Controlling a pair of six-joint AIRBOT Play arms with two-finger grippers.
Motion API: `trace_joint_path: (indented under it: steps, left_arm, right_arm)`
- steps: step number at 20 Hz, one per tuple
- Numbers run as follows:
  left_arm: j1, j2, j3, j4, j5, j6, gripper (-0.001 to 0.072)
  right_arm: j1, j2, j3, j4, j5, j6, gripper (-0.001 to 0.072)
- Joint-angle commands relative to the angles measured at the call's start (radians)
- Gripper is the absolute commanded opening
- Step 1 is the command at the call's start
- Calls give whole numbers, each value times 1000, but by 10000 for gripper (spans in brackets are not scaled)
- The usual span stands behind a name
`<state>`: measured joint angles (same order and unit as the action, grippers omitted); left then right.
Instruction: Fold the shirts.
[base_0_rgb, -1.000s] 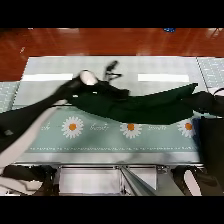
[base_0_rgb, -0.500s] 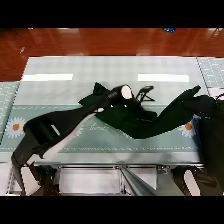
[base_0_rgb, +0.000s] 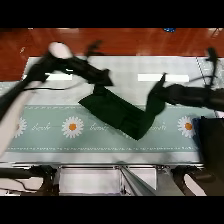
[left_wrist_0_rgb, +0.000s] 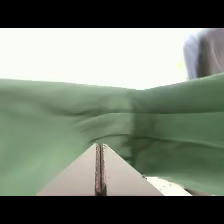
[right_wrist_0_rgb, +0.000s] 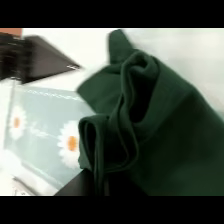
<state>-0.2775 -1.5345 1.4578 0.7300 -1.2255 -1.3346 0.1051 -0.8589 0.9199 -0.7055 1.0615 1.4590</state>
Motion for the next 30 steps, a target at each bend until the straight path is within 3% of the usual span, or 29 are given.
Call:
trace_joint_path:
  steps: [1,4,7,15,17,20,22,23,25,27,28,30]
  left_arm:
    - [304,286,-254,10,-8,71,25]
    - [548,526,-426,11,-37,150,25]
    - [728,705,-538,3,-32,153,25]
    - [665,748,-641,-19,26,164,25]
    - [665,737,-641,-19,49,164,25]
    - [665,711,-642,-19,92,167,25]
    - [666,690,-644,-11,108,193,25]
    - [664,681,-647,-13,118,193,25]
    - [656,673,-657,-13,126,193,25]
    - [646,673,-677,-14,125,193,25]
    - [640,673,-691,-16,126,193,25]
    - [620,673,-727,-18,126,193,25]
  right_arm:
    - [216,-273,154,23,-162,-16,31]
    - [298,-532,351,32,-172,-17,31]
    - [333,-735,511,65,-176,-17,31]
    - [400,-1012,703,160,-196,-36,41]
    - [417,-1029,703,179,-194,-54,409]
    - [372,-1000,703,171,-90,-52,404]
    - [278,-933,703,159,87,-68,404]
    - [224,-879,702,96,176,-71,404]
    - [126,-726,694,-202,275,25,404]
    - [57,-538,593,-510,261,148,404]
    - [23,-440,495,-592,223,203,405]
    - [-31,-262,242,-606,100,285,405]
